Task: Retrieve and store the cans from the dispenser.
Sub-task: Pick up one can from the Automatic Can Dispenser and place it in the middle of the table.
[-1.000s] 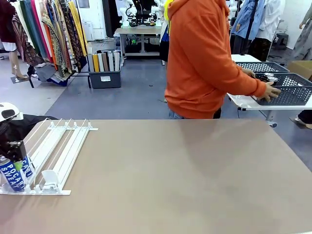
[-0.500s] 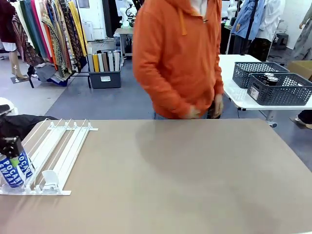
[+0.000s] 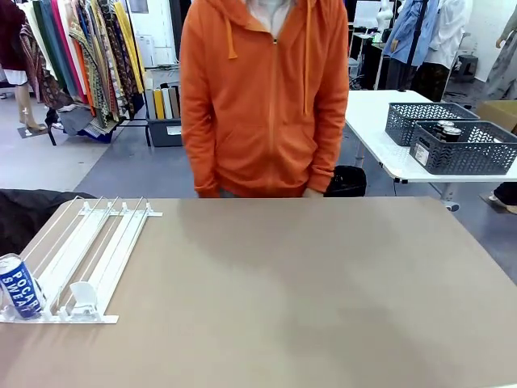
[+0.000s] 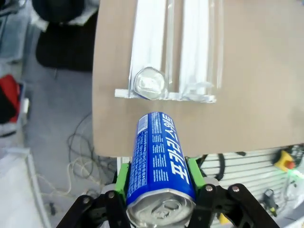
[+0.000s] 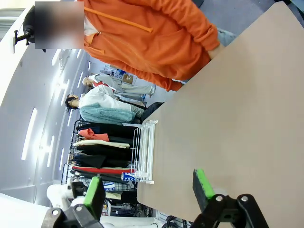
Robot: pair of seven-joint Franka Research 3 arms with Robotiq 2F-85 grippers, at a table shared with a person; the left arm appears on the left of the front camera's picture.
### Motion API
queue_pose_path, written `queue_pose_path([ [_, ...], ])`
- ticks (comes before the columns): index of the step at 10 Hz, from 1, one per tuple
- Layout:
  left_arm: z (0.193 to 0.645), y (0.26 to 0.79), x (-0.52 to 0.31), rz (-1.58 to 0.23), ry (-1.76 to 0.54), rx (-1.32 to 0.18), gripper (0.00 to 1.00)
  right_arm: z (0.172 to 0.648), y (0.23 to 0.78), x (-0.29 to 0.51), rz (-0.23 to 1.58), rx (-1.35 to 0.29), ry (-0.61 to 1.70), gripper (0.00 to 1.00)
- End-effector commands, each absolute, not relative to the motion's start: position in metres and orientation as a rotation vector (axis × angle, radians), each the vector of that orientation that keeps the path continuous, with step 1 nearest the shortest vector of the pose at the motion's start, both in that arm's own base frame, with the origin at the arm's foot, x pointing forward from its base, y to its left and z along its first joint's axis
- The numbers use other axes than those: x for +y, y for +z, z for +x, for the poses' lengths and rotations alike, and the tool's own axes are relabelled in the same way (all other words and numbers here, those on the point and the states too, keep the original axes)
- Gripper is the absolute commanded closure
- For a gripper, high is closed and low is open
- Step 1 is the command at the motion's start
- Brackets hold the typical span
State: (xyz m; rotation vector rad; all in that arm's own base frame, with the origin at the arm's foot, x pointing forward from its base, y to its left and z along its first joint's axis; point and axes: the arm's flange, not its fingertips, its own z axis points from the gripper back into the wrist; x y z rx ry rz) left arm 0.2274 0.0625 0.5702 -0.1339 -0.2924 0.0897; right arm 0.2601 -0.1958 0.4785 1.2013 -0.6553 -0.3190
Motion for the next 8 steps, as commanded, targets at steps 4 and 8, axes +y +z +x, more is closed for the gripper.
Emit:
queue_pose_path([
  [4,0.2055,0.5869,0.0684,-0.187,0.086,-0.378,1.0,0.2624,0.482,-0.1955,1.218,-0.677,-0.322,0.0],
  [8,0.2069,0.5829,0.0656,-0.208,0.092,-0.372,1.0,0.2624,0.482,-0.1955,1.218,-0.677,-0.322,0.0],
])
